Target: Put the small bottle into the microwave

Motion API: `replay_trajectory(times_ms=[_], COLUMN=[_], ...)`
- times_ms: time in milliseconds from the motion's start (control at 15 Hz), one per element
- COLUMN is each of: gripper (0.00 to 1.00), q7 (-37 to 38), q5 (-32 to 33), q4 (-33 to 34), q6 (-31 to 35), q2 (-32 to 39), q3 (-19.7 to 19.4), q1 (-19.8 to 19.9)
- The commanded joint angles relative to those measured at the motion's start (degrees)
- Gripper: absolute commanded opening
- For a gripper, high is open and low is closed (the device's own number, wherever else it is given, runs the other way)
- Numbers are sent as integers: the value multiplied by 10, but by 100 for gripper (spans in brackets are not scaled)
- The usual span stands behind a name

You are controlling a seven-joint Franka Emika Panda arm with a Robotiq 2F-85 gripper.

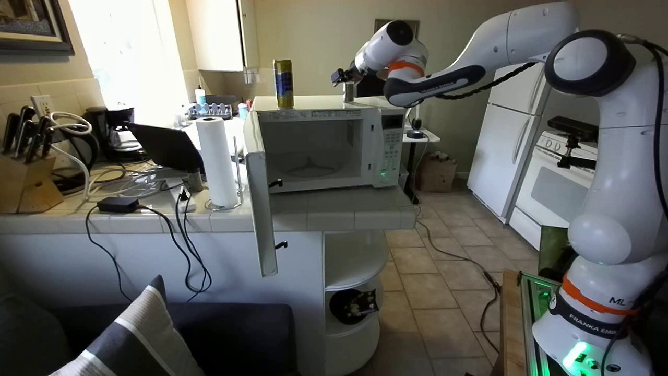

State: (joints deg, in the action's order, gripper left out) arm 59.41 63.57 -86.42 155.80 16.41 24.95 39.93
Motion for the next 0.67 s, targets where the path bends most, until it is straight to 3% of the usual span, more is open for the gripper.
replay_trajectory(times_ms=[0,333,600], gripper=[68,28,25], q7=[21,55,75], q5=[29,44,9], q4=[36,28,-19], q6=[-33,-78,-120], q2=[23,2,-48], q3=[-9,-12,1], q1=[-20,-31,-30])
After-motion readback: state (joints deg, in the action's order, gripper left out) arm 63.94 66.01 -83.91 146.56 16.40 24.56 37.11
